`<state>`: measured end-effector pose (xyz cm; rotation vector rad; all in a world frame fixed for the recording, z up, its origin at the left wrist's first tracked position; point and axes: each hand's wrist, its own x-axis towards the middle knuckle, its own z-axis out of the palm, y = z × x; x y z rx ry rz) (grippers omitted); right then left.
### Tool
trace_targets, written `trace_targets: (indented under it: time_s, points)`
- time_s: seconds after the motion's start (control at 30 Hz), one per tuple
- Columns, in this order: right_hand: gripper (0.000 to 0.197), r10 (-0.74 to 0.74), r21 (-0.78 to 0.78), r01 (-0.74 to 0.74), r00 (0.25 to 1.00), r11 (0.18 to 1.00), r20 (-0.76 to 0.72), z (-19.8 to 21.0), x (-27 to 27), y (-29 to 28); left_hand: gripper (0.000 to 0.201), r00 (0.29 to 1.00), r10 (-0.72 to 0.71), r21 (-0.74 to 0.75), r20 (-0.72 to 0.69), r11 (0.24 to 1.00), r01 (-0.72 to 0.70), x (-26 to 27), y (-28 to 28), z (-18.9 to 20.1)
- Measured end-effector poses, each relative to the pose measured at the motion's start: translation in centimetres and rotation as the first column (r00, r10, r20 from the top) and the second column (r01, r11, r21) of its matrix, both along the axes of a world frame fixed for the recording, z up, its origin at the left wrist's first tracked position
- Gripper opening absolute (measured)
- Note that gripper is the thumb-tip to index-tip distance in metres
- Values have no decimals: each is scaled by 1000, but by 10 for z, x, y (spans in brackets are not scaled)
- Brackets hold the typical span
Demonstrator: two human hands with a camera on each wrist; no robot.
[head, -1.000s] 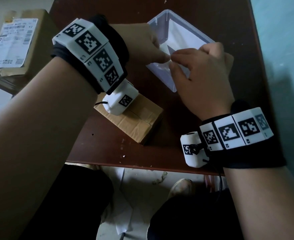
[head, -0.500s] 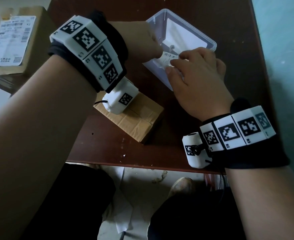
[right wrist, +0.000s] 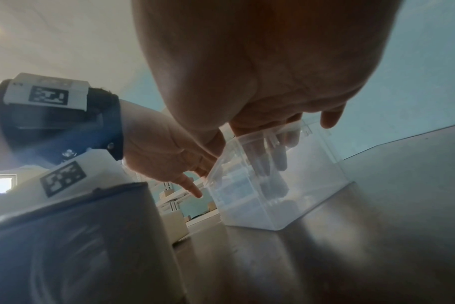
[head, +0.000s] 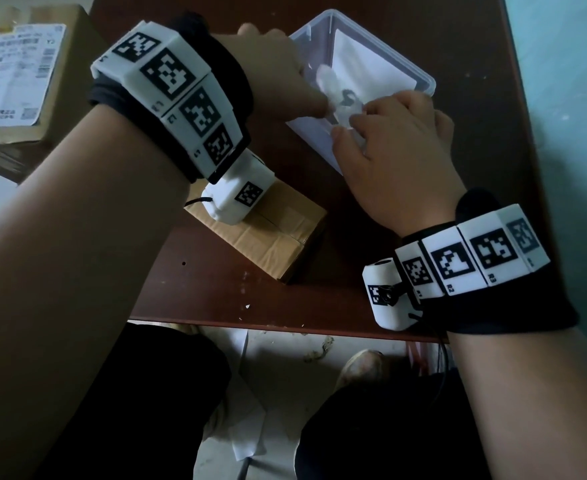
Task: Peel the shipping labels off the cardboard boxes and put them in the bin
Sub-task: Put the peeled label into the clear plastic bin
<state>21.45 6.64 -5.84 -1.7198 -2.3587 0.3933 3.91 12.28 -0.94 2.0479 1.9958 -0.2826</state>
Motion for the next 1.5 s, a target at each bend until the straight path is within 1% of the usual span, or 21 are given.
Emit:
trace_targets:
  time_s: [0.07, 0.17, 0.23, 0.3, 0.37, 0.47, 0.53, 0.63, 0.73, 0.83, 0.93, 1.07, 1.13, 1.2, 1.27, 1.33, 1.4, 1.5]
  points:
    - [54, 6, -28, -5, 1000, 1000, 12, 2, -1, 0, 64, 998, -36, -46, -43, 998, 34, 2, -2, 1]
    - [49, -3, -53, 2, 1000, 999, -6, 4, -1, 1, 56, 997, -56, -68, -47, 996, 53, 7, -5, 4]
    - [47, -16, -38, 13, 998, 999, -54, 4, 0, 1, 48, 998, -59, -57, 17, 997, 60, 8, -7, 7]
    - [46, -24, -29, 21, 995, 999, -95, 4, 2, 1, 42, 989, -61, -30, 135, 997, 65, 6, -8, 8]
    - [45, -30, -20, 28, 994, 999, -110, 4, 2, 1, 41, 967, -83, 10, 242, 997, 83, 4, -9, 8]
    - [47, -41, -10, 40, 991, 999, -129, 4, 2, -1, 36, 948, -115, 38, 298, 993, 109, 5, -9, 7]
    - [48, -48, -14, 47, 988, 999, -147, 5, 2, -1, 36, 951, -120, 10, 285, 992, 122, 6, -9, 7]
    - [49, -48, -15, 46, 988, 999, -149, 6, 3, 0, 39, 964, -87, -12, 252, 996, 93, 6, -10, 8]
    - [53, -43, -24, 40, 987, 999, -157, 4, 3, 2, 37, 963, -76, -21, 257, 996, 85, 6, -11, 7]
    - [56, -51, -24, 47, 977, 999, -207, 0, 3, 5, 39, 969, -67, -21, 238, 997, 74, 9, -13, 8]
    - [60, -61, -3, 62, 972, 998, -226, -2, 3, 7, 41, 972, -58, -20, 227, 998, 64, 11, -12, 7]
    - [55, -71, 2, 75, 949, 997, -307, -1, 3, 6, 41, 974, -59, -69, 218, 995, 76, 10, -9, 4]
    - [56, -50, 28, 63, 941, 998, -333, -4, 2, 6, 43, 979, -44, -76, 197, 995, 60, 10, -8, 3]
    - [60, -39, 41, 55, 944, 998, -328, -5, 0, 6, 43, 980, -43, -60, 197, 997, 56, 9, -8, 4]
    - [58, -42, 17, 50, 949, 999, -312, -3, -1, 6, 42, 977, -48, -49, 208, 997, 60, 8, -8, 5]
    - [49, -63, -44, 54, 970, 998, -236, 1, -1, 4, 42, 979, -49, -58, 200, 996, 62, 8, -10, 5]
    - [48, -67, -53, 58, 981, 997, -180, 2, -1, 3, 43, 979, -43, -65, 197, 996, 57, 9, -9, 5]
    - [50, -52, 29, 61, 970, 998, -238, -5, 0, 6, 43, 979, -48, -68, 196, 996, 62, 8, -9, 4]
